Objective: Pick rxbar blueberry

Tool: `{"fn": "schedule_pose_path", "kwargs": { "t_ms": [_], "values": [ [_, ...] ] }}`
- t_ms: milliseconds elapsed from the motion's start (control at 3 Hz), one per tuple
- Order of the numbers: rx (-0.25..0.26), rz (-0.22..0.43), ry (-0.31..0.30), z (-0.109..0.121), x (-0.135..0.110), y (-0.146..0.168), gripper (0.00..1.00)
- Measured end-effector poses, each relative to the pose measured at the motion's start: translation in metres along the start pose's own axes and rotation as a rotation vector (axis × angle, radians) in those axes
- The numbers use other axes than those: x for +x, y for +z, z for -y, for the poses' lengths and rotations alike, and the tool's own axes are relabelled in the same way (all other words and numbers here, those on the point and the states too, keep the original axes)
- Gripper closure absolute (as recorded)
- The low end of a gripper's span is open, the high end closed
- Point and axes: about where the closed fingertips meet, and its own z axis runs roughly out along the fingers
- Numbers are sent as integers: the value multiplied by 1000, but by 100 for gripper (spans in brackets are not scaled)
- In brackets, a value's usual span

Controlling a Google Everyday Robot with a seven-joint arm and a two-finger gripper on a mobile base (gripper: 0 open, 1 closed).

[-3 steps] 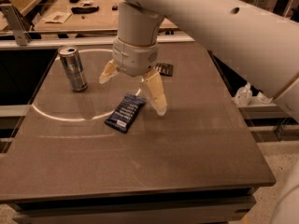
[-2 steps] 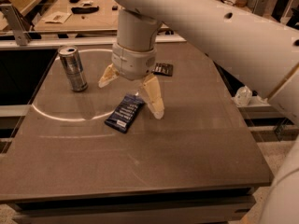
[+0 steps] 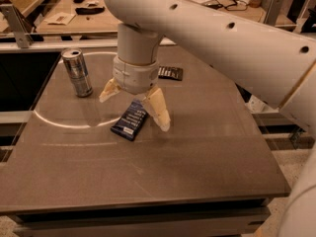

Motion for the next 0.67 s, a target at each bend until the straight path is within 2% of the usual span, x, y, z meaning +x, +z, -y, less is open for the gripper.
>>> {"fn": "schedule_pose_path", "kwargs": {
  "t_ms": [667],
  "values": [
    [-32, -4, -57, 0, -1, 15, 0]
  ]
}}
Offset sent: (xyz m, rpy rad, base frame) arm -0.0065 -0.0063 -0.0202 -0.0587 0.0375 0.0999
